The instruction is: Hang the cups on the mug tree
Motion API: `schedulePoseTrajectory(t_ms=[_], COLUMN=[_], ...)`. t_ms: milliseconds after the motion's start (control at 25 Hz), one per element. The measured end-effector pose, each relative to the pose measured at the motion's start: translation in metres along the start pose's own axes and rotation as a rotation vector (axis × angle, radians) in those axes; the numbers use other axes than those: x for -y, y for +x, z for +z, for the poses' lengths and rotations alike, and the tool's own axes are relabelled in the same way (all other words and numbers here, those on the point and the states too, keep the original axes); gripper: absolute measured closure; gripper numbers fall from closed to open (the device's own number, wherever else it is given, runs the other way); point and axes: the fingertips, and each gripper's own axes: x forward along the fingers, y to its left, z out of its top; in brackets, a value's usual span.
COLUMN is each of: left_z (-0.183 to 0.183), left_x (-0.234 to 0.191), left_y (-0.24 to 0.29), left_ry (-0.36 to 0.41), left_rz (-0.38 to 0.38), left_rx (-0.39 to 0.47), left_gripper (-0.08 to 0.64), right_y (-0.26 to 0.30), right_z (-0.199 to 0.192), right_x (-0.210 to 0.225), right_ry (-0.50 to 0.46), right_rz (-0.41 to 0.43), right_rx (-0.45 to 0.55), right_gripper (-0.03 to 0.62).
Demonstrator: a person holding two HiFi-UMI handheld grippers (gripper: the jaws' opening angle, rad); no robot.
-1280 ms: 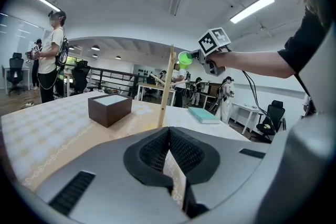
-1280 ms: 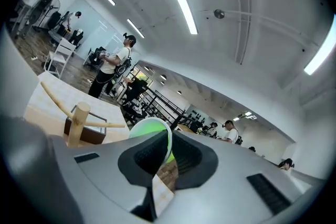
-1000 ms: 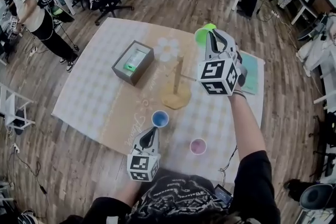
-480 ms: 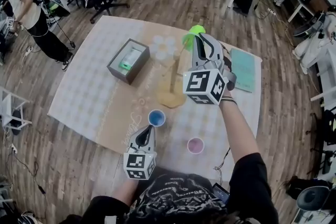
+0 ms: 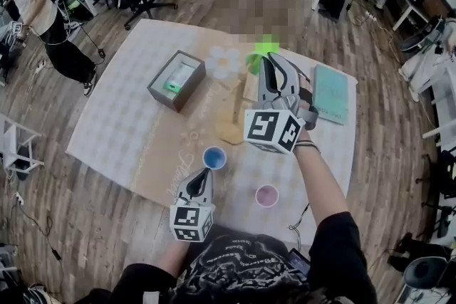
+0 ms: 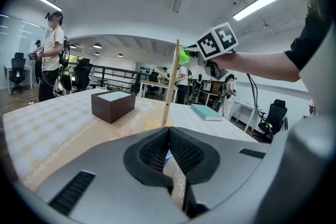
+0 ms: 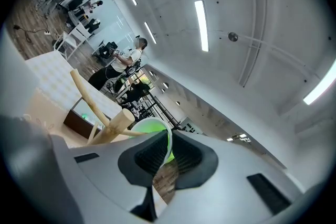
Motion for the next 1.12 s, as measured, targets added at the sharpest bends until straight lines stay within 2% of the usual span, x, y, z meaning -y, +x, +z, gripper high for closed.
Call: schedulePoseTrajectory(t_ms=[200, 800, 1120], left_z=[0.001, 0.001, -0.001], left_x=[0.002, 0.004, 0.002], left_y=[-0.001, -0.003, -0.002], left_ry=[-0.002, -0.007, -0.004], left_rz=[0.005, 0.011, 0.02], left_rx=[-0.002, 0.0, -0.008], left_gripper=[0.541, 0.541, 0.541], right_y=[-0.007, -0.022, -0.022], right_z=[0.003, 0.004, -0.001], right_x=[-0.008, -0.023, -0.031], right_ry=[-0.07, -0.1, -0.178], right_rz=[-0.012, -0.055, -0.072], right_rx=[0.013, 0.055, 0.071], right_gripper=[0.555, 0.554, 0.538])
